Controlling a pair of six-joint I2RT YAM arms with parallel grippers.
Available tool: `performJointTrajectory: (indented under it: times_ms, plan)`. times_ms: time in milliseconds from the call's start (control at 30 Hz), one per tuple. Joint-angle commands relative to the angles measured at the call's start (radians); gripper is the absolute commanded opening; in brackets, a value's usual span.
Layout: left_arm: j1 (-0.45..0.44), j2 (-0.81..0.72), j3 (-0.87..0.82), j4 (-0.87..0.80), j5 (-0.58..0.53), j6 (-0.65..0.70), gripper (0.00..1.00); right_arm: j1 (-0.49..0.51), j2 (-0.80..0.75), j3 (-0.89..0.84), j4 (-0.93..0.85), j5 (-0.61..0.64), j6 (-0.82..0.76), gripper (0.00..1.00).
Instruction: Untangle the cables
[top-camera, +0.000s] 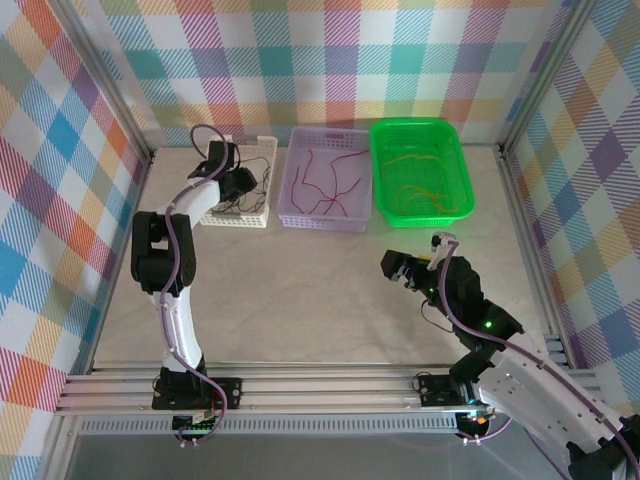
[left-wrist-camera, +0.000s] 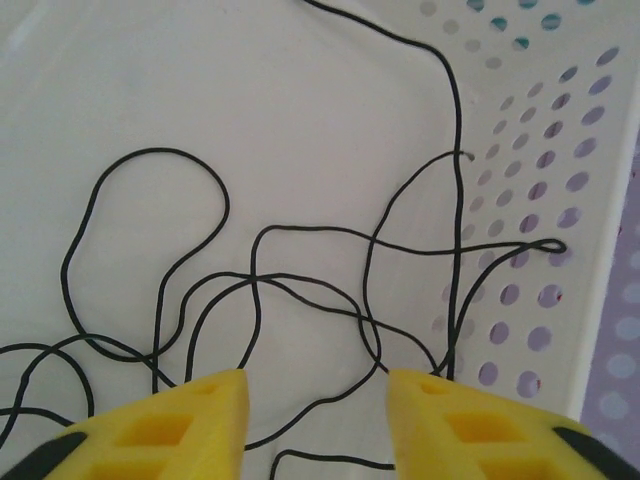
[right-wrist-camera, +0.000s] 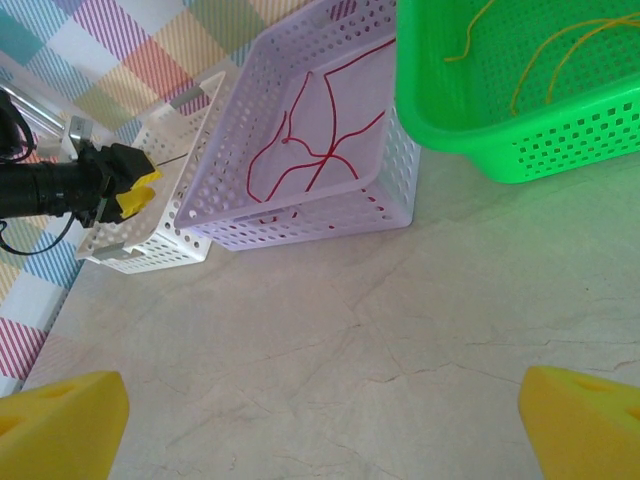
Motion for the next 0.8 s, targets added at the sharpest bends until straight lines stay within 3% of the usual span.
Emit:
performJointTrajectory:
  times_ms: [0,300,400,600,767]
  plan:
    - [0.009,-0.095,0.047,-0.036,-0.019,0.009,0.5,-0.005,-0.011,0.0,0.001,-0.008,0.007,1.0]
    - [-0.004,-0.241,0.022,-0.036,-0.067,-0.014,0.77,-0.005,-0.01,0.067,-0.09,0.111,-0.029,1.0]
    - [-0.019,-0.318,-0.034,-0.023,-0.11,-0.022,0.98,-0.008,0.0,0.12,-0.144,0.167,-0.045,1.0]
    - [-0.061,-0.5,-0.181,-0.028,-0.176,0.004,1.0,-0.049,0.03,0.287,-0.261,0.153,-0.123,1.0]
    - [-0.121,-0.654,-0.264,-0.11,-0.223,0.016,1.0,-0.116,0.051,0.328,-0.235,0.179,-0.274,1.0]
